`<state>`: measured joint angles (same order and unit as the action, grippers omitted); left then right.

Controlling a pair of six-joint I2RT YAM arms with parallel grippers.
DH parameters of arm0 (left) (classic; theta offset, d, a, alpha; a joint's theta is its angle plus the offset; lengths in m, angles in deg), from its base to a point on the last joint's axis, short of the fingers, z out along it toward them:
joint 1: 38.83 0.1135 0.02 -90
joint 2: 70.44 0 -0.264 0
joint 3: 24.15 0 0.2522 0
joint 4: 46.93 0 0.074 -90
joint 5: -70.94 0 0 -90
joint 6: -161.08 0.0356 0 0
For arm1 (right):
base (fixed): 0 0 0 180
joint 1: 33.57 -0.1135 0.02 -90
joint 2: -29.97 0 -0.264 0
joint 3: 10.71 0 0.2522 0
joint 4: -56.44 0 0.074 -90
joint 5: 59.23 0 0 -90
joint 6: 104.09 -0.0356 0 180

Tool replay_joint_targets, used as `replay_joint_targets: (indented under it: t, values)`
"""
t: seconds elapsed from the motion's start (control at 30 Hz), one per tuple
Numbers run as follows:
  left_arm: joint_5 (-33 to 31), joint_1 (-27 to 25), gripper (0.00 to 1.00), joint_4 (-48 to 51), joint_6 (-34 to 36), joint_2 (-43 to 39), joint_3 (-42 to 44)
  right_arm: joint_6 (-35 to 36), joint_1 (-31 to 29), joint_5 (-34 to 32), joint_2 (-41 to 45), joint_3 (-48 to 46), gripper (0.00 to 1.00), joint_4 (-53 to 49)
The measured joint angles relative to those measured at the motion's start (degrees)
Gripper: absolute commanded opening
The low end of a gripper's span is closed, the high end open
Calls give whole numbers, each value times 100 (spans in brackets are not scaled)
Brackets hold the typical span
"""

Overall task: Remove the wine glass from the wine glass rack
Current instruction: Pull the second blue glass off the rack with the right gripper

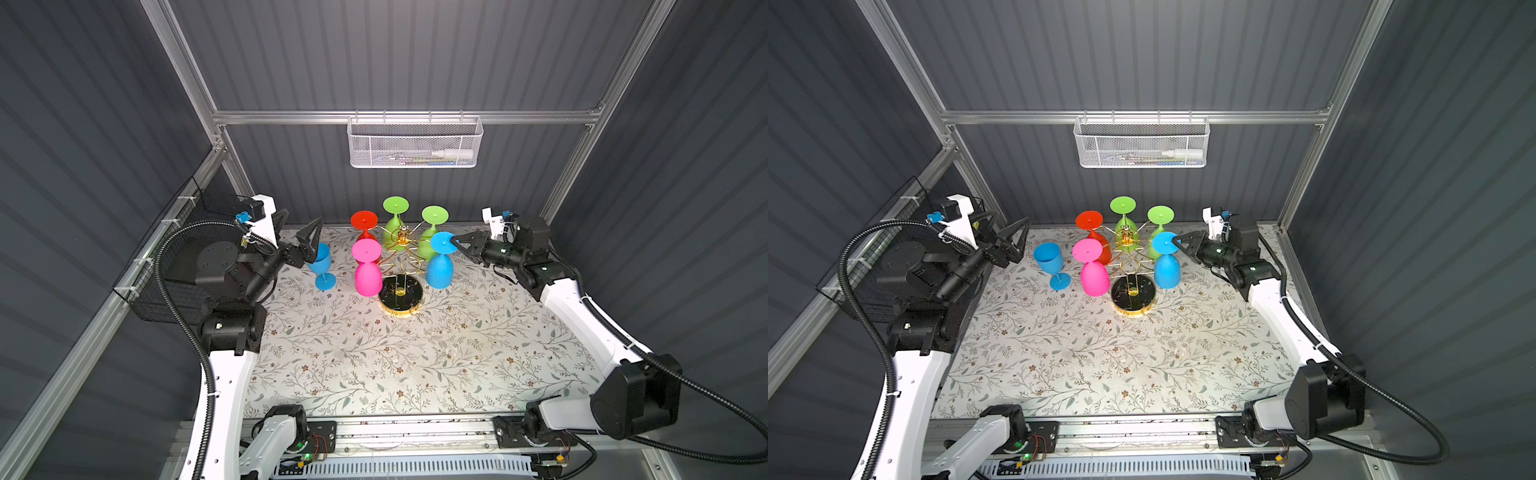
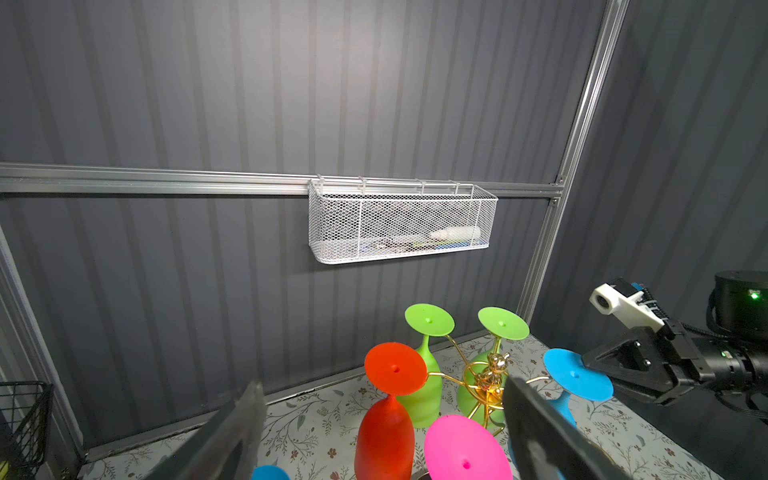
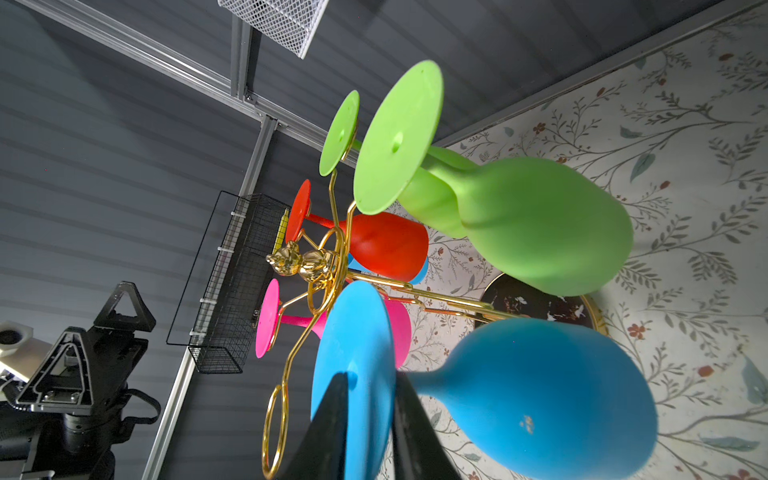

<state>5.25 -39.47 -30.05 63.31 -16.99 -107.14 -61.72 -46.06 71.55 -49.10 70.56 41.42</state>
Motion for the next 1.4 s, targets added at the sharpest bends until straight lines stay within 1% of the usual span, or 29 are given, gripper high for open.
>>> replay_joint_targets:
  t: [0.33, 0.47, 0.63, 0.97, 1.4]
  values:
    - [46, 0, 91, 68, 2, -37, 0, -76, 0, 2, 28, 2, 8, 33]
    - [63, 0, 92, 68, 4, -42, 0, -142, 0, 11, 101, 11, 0, 81]
    - [61, 0, 92, 81, 4, -52, 0, -214, -4, 24, 103, 11, 0, 81]
    - [61, 0, 92, 114, 2, -140, 0, -584, -33, 144, 181, 11, 0, 236]
    - [59, 0, 92, 114, -2, -229, 0, -614, -195, 92, 435, 101, 0, 203]
